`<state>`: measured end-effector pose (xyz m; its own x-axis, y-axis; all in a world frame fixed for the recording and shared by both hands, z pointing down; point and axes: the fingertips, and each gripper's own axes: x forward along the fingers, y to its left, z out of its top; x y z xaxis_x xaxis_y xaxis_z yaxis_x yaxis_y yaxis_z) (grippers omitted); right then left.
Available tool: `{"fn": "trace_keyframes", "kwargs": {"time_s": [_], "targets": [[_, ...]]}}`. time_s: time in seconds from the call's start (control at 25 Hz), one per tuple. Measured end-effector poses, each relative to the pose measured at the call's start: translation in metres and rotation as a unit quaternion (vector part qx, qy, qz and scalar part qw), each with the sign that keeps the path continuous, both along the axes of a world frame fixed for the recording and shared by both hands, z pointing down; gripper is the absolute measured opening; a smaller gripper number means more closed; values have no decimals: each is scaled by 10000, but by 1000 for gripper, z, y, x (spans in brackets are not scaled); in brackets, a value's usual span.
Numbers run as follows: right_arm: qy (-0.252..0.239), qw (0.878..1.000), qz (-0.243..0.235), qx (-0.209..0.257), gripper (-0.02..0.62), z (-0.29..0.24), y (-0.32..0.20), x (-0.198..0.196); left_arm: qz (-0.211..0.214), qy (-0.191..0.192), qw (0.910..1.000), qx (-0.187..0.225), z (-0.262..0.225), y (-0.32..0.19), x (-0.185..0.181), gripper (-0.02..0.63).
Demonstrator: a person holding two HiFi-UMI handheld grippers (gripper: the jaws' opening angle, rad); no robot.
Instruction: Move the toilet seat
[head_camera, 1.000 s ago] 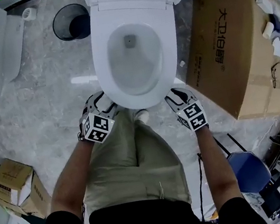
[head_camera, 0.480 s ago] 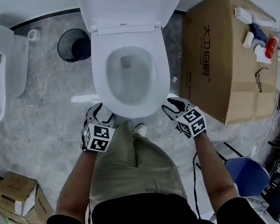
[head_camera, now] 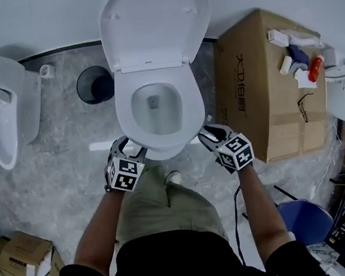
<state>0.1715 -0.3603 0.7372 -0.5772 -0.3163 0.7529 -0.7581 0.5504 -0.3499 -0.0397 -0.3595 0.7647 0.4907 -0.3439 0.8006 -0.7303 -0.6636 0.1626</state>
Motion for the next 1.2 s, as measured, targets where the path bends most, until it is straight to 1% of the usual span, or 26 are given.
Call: {"fn": "trace_keyframes", "kwargs": {"time_s": [0.12,0.28,0.48,0.72,1.0,1.2], "targets": [[-91,9994,269,182,156,-24,-28,0,101,191,9997,89,-20,-21,15,256],[19,9987,397,327,156,-47,-56,-1,65,345,9991,236,-43,-47,14,256],[37,9969,614,498,156,-63,-80,1,220,356,9986,333,-59,-68,10,256],[-20,9939,922,606,156,-75,-101,4,131,383,9978,518,-79,-87,4,256],[-5,9947,803,647,156,-86,-127,6,-61,397,9979,504,-93,-112,5,256],[-158,9948,704,713,156,-98,-157,5,-237,355,9964,726,-107,-142,6,256]]}}
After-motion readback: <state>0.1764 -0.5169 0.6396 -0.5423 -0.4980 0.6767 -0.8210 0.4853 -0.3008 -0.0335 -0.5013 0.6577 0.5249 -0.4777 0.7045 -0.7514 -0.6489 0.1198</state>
